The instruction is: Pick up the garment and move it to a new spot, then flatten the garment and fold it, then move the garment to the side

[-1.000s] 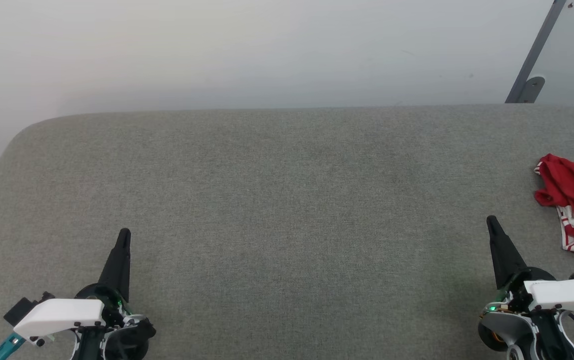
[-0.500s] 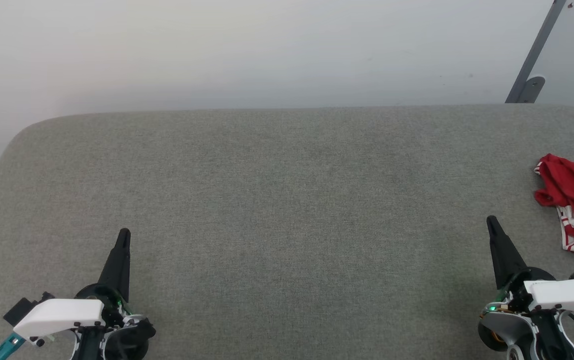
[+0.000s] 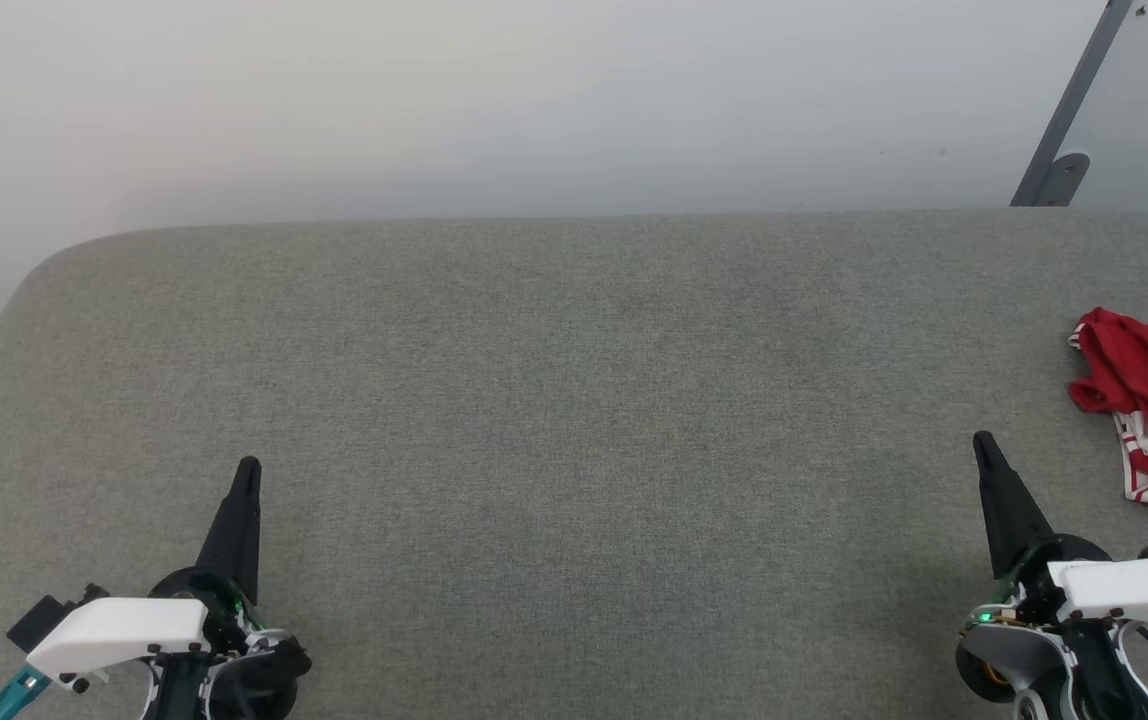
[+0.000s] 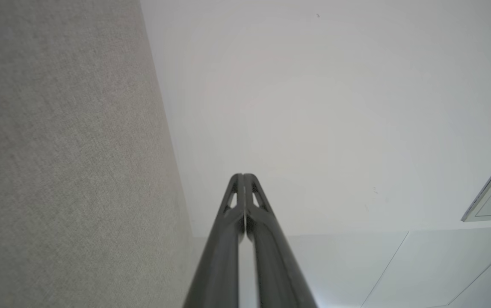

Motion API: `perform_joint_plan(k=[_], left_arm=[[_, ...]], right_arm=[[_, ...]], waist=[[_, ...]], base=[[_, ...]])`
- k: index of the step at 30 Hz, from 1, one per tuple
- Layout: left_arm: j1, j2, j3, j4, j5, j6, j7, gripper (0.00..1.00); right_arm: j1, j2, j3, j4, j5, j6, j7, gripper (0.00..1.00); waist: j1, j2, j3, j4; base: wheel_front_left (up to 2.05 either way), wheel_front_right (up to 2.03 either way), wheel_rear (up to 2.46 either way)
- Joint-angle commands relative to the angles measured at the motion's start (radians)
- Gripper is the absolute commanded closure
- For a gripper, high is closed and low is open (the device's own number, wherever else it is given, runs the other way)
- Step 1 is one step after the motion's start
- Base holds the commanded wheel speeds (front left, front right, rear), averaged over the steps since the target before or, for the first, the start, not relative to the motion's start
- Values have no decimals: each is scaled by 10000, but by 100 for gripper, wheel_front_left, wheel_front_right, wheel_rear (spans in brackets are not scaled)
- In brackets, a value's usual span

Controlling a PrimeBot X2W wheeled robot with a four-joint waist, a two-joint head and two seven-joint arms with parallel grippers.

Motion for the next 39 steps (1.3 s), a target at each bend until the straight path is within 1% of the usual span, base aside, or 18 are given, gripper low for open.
perform_joint_plan(k=[1, 39], left_arm=[[-121, -26, 38, -7, 13, 18, 39, 100], [-125, -44, 66, -6, 48, 18, 73, 100]], right_arm=[[-38, 15, -1, 16, 38, 0, 14, 100], [-37, 16, -1, 17, 40, 0, 11, 100]], waist=[[0, 0, 0, 0], [0, 0, 0, 0]], base=[[0, 0, 0], [0, 0, 0]])
